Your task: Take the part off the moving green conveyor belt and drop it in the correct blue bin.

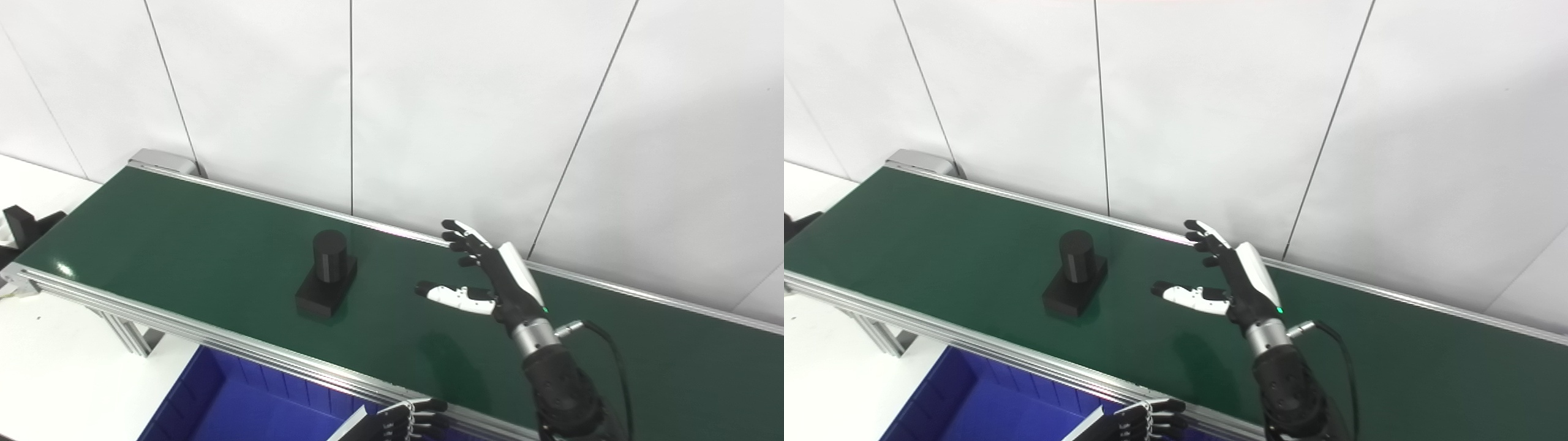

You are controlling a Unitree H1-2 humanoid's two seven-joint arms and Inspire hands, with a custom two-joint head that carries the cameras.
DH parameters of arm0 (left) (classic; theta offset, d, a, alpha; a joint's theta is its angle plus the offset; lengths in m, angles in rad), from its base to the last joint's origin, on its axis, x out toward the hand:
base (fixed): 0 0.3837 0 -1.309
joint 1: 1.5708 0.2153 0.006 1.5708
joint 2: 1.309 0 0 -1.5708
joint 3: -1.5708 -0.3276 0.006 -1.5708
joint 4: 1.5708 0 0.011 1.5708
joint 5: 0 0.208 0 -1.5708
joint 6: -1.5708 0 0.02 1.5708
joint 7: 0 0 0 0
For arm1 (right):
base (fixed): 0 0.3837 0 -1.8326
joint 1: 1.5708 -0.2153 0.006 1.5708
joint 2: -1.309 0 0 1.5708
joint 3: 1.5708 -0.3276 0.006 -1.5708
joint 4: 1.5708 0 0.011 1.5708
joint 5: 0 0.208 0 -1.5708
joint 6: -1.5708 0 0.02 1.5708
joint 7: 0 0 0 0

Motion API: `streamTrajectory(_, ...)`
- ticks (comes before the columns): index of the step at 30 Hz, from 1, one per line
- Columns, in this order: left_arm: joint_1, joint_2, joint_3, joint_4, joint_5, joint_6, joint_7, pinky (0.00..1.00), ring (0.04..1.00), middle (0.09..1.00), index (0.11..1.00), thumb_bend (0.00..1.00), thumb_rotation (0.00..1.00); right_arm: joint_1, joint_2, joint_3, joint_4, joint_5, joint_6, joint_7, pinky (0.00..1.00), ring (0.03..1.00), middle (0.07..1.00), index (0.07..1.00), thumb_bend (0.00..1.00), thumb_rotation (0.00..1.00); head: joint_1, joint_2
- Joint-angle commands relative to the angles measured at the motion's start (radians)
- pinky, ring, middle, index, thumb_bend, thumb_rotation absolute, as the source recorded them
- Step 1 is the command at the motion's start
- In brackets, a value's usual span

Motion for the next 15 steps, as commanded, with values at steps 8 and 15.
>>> streamTrajectory(8,-0.001,-0.002,-0.01,-0.033,0.023,-0.042,-0.004,0.7,0.754,0.798,0.836,1.0,0.26,-0.06,0.025,0.033,0.029,-0.022,-0.051,-0.046,0.79,0.854,0.849,0.91,0.72,0.46,0.002,0.006)
streamTrajectory(15,0.001,-0.002,-0.015,-0.038,0.031,-0.039,-0.003,0.7,0.756,0.802,0.835,1.0,0.26,-0.071,0.041,0.056,0.053,-0.056,-0.016,-0.052,0.82,0.87,0.854,0.906,0.73,0.47,0.002,0.009)
